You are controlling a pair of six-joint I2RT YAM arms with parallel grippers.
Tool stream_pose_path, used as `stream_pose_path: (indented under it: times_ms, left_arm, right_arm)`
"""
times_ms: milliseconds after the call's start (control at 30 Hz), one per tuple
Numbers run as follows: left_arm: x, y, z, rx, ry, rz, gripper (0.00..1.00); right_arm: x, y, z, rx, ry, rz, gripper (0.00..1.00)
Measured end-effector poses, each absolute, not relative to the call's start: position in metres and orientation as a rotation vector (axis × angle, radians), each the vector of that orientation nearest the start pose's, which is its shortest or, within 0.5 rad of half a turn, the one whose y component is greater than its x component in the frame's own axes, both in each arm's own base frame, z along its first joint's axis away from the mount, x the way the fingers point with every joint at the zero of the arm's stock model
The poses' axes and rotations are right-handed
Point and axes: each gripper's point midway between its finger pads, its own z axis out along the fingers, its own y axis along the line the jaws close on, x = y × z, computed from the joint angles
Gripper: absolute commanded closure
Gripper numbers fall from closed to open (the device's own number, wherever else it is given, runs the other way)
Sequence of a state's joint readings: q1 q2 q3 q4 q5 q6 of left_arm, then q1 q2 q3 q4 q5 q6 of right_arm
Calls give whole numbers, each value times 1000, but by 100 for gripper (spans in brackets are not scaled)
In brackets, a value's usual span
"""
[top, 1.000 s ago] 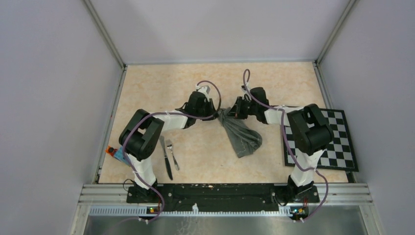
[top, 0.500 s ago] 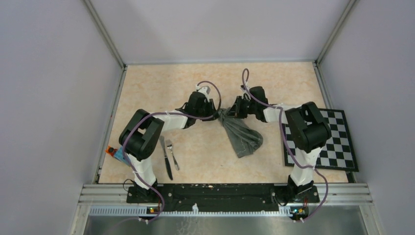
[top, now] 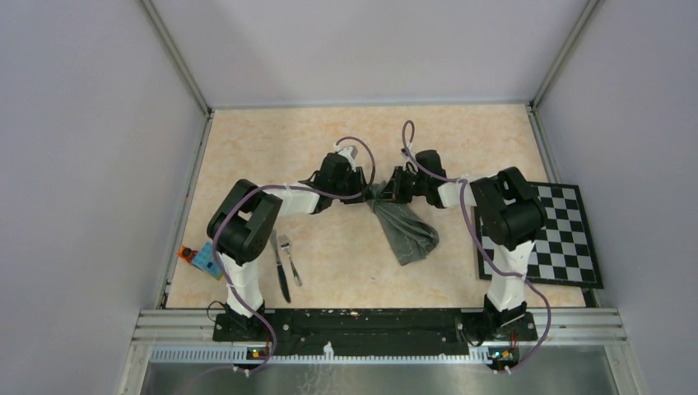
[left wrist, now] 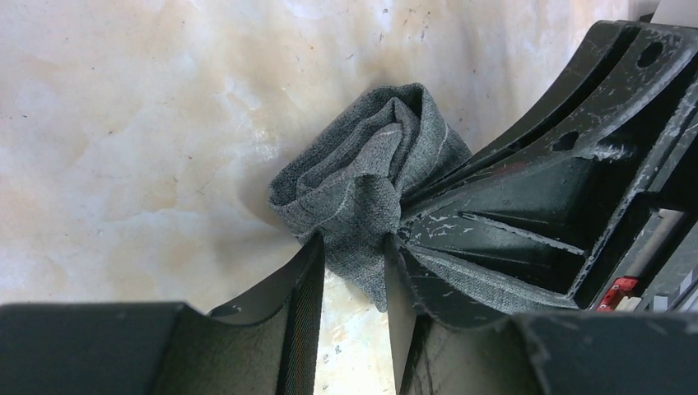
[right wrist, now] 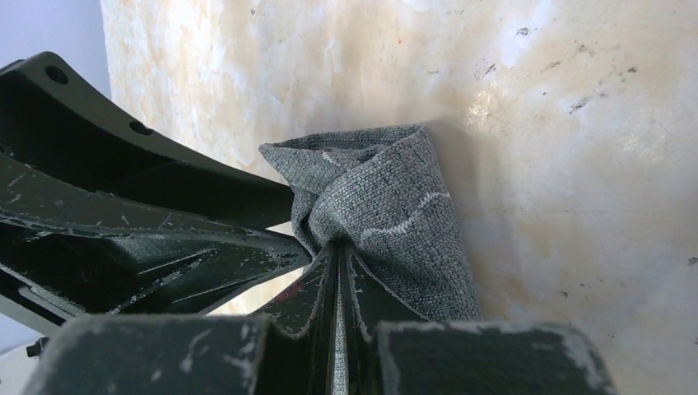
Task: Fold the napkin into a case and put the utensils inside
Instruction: Grasp the top corner of the smaller rectangle folded napkin from the folded napkin.
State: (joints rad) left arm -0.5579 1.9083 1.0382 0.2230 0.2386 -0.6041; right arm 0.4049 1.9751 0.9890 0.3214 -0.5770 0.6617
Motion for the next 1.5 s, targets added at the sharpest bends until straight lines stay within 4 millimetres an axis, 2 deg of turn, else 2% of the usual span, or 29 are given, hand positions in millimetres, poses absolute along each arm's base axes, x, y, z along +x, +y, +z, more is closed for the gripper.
stream_pose_path:
  times_ms: [367,467,600,867,933,1033,1133,1167,1300,1400,1500]
  left_arm:
    - [377,-314,44,110,2343,-789,61]
    - [382,-317,50,112,2337,-772,60]
    - [388,-324,61,124,2310,-773,75]
    - [399,-336,46,125,2321,-802,82]
    - [400,-337,48,122,2313,-823,78]
    - [400,-338,49,111,2293,-843,60]
    - [394,-327,52,80,2275,-846,57]
    - [390,-323,56,75,2273,-852,58]
    - [376,-317,76,71,2249,-885,77]
    - [377,-315,93,70,2214,-909,88]
    - [381,-310,94,54,2213,-914,94]
  right_arm:
    - [369,286,30,-42,2392,1195,99]
    - [369,286,30,-46,2391,1194,99]
    - [370,286,30,-48,2390,1193,100]
    - [372,288,30,-48,2388,1192,100]
    - [373,287,30,-43,2385,1191,100]
    - [373,287,30,-28,2384,1193,100]
    - [373,287,29,-15,2381,1200,100]
    - [373,286,29,-12,2377,1200,100]
    - [374,286,30,-5,2369,1203,100]
    - [373,286,29,-5,2370,1203,100]
    - [374,286,30,-5,2370,1203,100]
